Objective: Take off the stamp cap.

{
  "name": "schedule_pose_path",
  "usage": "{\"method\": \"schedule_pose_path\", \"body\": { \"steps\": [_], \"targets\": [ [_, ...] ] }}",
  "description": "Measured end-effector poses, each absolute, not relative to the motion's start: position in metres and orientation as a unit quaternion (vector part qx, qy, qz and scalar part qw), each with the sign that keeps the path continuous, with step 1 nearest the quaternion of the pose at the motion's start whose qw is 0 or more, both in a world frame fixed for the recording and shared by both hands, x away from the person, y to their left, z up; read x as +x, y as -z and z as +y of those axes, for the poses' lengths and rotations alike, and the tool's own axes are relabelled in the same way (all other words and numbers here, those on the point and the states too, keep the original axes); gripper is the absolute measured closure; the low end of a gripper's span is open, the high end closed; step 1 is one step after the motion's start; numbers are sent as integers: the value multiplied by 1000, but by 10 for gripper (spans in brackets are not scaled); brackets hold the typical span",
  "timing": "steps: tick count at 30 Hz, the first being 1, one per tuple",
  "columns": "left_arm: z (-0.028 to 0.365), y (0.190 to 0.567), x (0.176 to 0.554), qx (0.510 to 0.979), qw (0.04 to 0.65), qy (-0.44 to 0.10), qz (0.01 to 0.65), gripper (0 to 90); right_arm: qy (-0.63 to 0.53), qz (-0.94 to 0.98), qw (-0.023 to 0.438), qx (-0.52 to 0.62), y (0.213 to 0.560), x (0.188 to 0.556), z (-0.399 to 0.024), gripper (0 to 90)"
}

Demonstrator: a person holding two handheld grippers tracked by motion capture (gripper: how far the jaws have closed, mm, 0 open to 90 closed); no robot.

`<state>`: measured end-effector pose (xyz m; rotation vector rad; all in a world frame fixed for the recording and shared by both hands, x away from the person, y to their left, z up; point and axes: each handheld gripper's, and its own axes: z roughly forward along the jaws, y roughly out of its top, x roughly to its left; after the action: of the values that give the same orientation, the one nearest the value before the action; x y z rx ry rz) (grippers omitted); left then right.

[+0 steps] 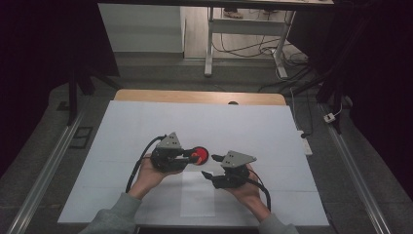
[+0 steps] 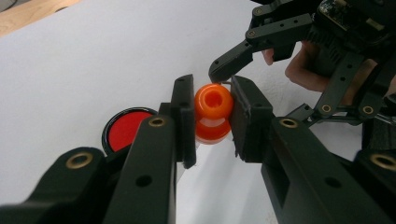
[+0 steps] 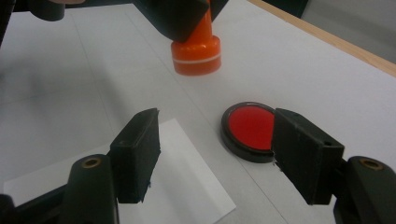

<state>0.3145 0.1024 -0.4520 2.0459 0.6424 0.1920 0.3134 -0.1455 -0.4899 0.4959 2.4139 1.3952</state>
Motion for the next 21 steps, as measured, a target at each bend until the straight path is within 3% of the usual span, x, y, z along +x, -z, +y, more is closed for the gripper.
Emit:
{"method": "schedule_pose_path", "body": {
  "steps": [21],
  "targets": [
    [101,454,315,837,473,-76,263,724,-486,846,148,163,491,316,-131,342]
  ]
}}
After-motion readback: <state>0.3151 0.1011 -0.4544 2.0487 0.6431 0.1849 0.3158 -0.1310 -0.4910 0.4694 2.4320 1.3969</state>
